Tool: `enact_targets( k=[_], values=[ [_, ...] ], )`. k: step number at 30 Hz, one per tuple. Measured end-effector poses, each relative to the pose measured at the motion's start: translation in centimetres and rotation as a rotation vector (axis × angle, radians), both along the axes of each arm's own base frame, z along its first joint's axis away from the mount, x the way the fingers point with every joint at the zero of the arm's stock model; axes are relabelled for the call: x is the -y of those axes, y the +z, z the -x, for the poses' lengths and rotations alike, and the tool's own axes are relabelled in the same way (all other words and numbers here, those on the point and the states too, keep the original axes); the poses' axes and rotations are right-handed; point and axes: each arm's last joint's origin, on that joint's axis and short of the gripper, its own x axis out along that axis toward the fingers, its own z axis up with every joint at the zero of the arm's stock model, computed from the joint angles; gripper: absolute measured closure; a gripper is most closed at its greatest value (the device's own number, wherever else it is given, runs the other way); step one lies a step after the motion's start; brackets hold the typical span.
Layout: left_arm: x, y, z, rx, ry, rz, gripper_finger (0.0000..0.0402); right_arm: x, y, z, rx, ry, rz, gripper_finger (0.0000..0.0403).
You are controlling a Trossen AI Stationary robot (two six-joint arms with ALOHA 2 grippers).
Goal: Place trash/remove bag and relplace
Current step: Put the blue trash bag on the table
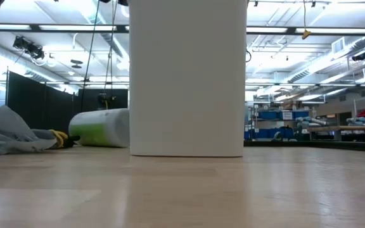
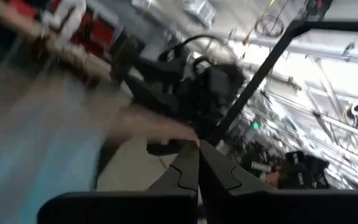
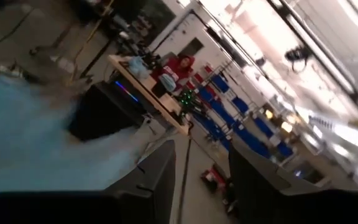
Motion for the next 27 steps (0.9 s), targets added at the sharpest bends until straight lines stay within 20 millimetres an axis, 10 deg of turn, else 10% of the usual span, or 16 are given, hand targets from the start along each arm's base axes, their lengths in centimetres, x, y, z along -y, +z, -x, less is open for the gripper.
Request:
enact_targets(
  k=[15, 21, 27],
  values=[
    [2.8, 0.7, -2.3, 0.127, 0.014, -0.013, 0.0393, -0.7, 3.1, 8.6, 0.451, 0.100, -0.078, 0.0288],
    [3.9, 0.4, -3.8, 0.168, 0.105, -0.014, 0.0393, -1.2, 1.8, 6.6, 0.668, 0.557, -0.303, 0.0289],
    [5.0, 0.4, -4.7, 0.181, 0.111, 0.011, 0.0395, -1.4, -0.7, 2.2, 0.571, 0.620, -0.388, 0.0319]
  ],
)
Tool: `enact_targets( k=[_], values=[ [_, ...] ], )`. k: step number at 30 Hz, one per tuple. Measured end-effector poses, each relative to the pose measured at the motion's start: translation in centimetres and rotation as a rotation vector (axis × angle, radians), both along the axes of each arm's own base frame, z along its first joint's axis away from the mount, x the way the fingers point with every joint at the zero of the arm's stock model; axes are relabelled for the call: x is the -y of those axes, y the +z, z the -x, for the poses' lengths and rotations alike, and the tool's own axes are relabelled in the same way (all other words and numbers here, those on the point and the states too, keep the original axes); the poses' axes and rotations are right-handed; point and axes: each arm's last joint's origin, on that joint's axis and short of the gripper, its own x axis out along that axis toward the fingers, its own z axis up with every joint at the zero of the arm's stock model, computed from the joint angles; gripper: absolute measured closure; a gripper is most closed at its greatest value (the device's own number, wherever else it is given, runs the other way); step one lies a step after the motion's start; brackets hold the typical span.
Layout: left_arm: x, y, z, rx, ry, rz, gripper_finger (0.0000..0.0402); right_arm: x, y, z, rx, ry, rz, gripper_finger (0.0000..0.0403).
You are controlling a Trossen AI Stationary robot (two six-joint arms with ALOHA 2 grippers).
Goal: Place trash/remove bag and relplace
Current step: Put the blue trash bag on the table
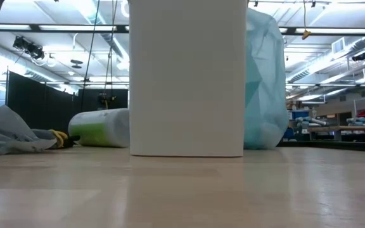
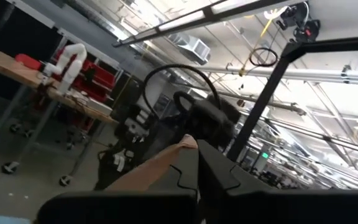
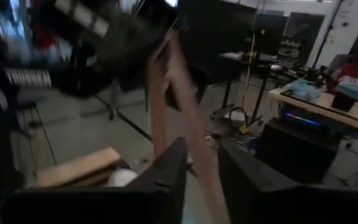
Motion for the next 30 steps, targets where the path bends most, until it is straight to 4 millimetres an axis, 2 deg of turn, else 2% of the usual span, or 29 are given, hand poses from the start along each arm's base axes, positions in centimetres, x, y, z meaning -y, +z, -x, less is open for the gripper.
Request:
enact_targets(
  k=[4, 7, 11, 16, 20, 23, 26, 30],
  values=[
    [0.8, 0.0, -0.5, -0.005, -0.030, 0.001, 0.0398, 0.0, -1.6, -2.4, -0.118, -0.054, 0.062, 0.0387],
    [1.2, -0.1, -0.7, -0.013, -0.061, -0.011, 0.0398, 0.5, -2.2, -3.2, -0.197, -0.134, 0.119, 0.0389],
    [1.8, -0.2, -0.9, -0.025, -0.128, -0.085, 0.0389, 0.9, -2.1, -3.0, -0.251, -0.209, 0.165, 0.0338],
    [3.4, -0.3, -1.5, 0.033, -0.172, -0.263, 0.0361, 1.0, -0.8, -1.0, -0.265, -0.237, 0.212, 0.0252],
    [3.8, -0.5, -2.3, 0.096, -0.086, -0.344, 0.0328, 0.8, 0.5, 0.9, -0.147, -0.120, 0.162, 0.0177],
    [3.4, -1.3, -3.2, 0.100, -0.066, -0.365, 0.0302, 0.6, 0.5, 1.2, -0.102, 0.001, 0.115, 0.0131],
    [3.0, -2.3, -4.2, 0.076, -0.075, -0.356, 0.0279, 0.4, 0.2, 1.1, -0.089, 0.103, 0.067, 0.0101],
    [2.1, -4.1, -5.8, 0.028, -0.092, -0.320, 0.0260, 0.2, -0.8, -0.2, -0.138, 0.145, 0.046, 0.0094]
  ],
)
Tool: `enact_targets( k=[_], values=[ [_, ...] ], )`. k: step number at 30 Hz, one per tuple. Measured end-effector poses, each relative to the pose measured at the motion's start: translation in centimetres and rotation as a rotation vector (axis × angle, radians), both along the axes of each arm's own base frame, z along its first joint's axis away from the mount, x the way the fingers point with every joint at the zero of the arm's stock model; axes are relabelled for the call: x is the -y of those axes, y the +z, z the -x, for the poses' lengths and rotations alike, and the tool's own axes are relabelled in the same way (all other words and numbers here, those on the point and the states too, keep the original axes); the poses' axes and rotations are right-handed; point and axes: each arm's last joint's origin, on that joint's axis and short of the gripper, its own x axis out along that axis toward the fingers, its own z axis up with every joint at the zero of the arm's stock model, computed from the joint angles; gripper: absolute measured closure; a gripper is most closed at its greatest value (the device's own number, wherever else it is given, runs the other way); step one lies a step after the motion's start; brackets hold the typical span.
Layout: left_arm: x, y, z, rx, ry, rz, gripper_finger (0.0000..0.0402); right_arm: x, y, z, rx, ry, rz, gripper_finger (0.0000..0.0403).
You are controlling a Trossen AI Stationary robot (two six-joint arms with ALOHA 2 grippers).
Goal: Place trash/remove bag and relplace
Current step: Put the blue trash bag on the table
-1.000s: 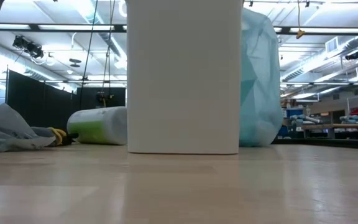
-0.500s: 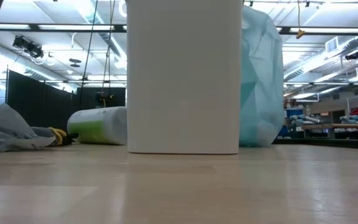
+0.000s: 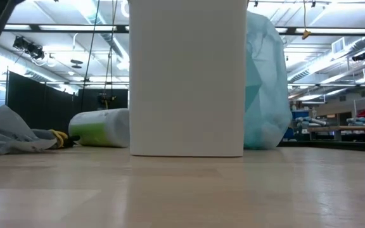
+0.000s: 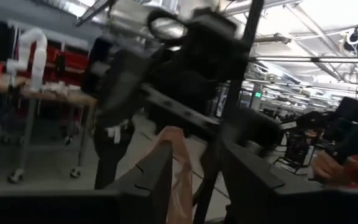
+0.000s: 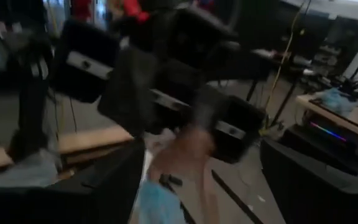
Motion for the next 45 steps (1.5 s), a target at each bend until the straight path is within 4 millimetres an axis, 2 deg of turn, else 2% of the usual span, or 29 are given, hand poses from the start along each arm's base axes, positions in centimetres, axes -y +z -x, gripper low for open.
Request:
enact_targets(
  k=[4, 9, 12, 16, 19, 22, 24, 29, 35, 40, 45],
  values=[
    [-0.5, -1.4, -1.0, -0.072, -0.052, 0.040, 0.0253, 0.1, -1.6, -0.9, -0.125, -0.013, 0.003, 0.0104],
    [-2.1, -1.4, -0.4, -0.075, -0.018, 0.060, 0.0252, 0.7, -2.6, -1.8, -0.164, -0.058, -0.030, 0.0109],
    [-2.6, -0.1, 0.5, -0.072, -0.041, 0.101, 0.0252, 1.6, -2.7, -2.3, -0.145, -0.153, -0.017, 0.0110],
    [-2.6, 2.1, 2.1, -0.089, -0.156, 0.058, 0.0252, 2.9, -2.5, -2.2, -0.147, -0.205, 0.008, 0.0117],
    [-3.6, 3.8, 3.9, -0.124, -0.175, 0.046, 0.0254, 3.9, -3.1, -2.0, -0.196, -0.182, -0.023, 0.0134],
    [-4.3, 4.6, 5.1, -0.173, -0.172, 0.054, 0.0262, 4.9, -3.6, -1.8, -0.208, -0.115, -0.113, 0.0149],
    [-5.1, 4.3, 5.4, -0.228, -0.177, 0.076, 0.0269, 5.2, -3.9, -1.7, -0.226, -0.053, -0.167, 0.0156],
    [-7.7, 1.9, 6.0, -0.357, -0.159, 0.153, 0.0292, 5.2, -4.5, -1.4, -0.290, -0.002, -0.215, 0.0161],
    [-9.2, -1.4, 5.9, -0.441, -0.157, 0.206, 0.0308, 4.9, -5.4, -1.5, -0.386, 0.118, -0.208, 0.0161],
    [-9.8, -2.3, 6.0, -0.456, -0.156, 0.222, 0.0309, 5.7, -8.6, -2.4, -0.517, 0.108, -0.212, 0.0162],
    [-10.1, -3.0, 6.0, -0.472, -0.153, 0.244, 0.0309, 6.9, -13.3, -3.3, -0.658, 0.048, -0.226, 0.0167]
  ],
)
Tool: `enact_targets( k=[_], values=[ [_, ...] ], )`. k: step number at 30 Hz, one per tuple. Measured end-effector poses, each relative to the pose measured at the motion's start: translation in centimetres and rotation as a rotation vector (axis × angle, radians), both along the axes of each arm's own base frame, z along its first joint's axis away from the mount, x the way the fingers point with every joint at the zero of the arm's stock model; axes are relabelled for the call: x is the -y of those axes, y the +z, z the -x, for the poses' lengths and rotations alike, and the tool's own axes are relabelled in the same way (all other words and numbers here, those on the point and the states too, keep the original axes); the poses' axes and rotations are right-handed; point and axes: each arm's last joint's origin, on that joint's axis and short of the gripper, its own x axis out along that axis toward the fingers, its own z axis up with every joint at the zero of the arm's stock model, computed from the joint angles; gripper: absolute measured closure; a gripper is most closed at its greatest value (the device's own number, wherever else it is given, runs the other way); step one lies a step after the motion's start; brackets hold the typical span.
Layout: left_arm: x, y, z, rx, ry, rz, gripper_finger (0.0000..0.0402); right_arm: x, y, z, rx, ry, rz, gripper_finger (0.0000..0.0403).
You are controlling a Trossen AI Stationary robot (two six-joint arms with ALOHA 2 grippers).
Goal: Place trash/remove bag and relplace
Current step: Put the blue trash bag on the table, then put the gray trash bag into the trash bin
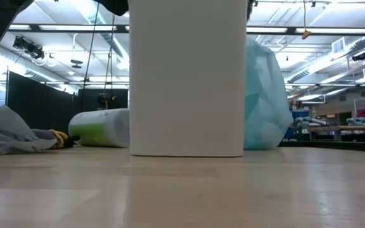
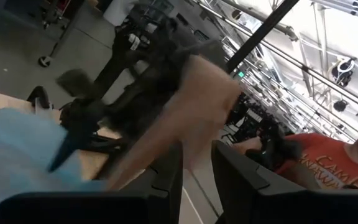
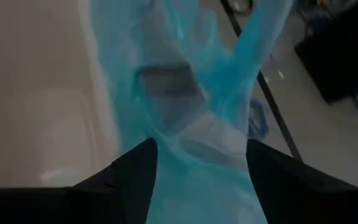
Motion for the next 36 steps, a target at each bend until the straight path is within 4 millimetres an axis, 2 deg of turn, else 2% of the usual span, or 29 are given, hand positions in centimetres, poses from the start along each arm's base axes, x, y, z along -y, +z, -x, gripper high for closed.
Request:
enact_targets(
  k=[2, 4, 8, 10, 13, 17, 21, 24, 28, 36],
  values=[
    [0.0, 0.0, 0.0, -0.010, 0.000, 0.014, 0.0309, 0.5, -1.5, -0.1, -0.036, -0.024, 0.001, 0.0187],
    [0.0, -0.1, 0.0, -0.017, -0.001, 0.022, 0.0309, 0.7, -2.4, 0.0, -0.036, -0.044, -0.004, 0.0225],
    [-0.2, -0.1, 0.2, -0.018, 0.005, 0.023, 0.0309, 1.6, -3.3, 0.3, -0.055, -0.099, -0.029, 0.0348],
    [-0.4, -0.1, 0.4, -0.025, 0.008, 0.031, 0.0310, 2.2, -3.3, 0.9, -0.067, -0.147, -0.035, 0.0387],
    [-1.0, -0.4, 0.9, -0.046, 0.026, 0.053, 0.0310, 3.6, -3.0, 2.3, -0.101, -0.258, -0.037, 0.0389],
    [-1.9, -0.7, 1.8, -0.067, 0.053, 0.072, 0.0310, 4.7, -3.3, 5.3, -0.247, -0.383, -0.045, 0.0401],
    [-2.2, -0.8, 2.1, -0.072, 0.062, 0.080, 0.0310, 3.9, -1.2, 7.8, -0.153, -0.372, -0.117, 0.0399],
    [-2.1, -0.8, 2.1, -0.071, 0.059, 0.078, 0.0310, 2.9, 0.1, 8.1, -0.025, -0.278, -0.156, 0.0402],
    [-2.2, -0.8, 2.1, -0.064, 0.061, 0.067, 0.0310, 1.9, 2.0, 8.8, 0.138, -0.265, -0.154, 0.0402],
    [-1.6, -0.8, 1.5, -0.049, 0.066, 0.042, 0.0310, 0.8, 2.8, 7.6, 0.247, -0.179, -0.129, 0.0402]
  ],
)
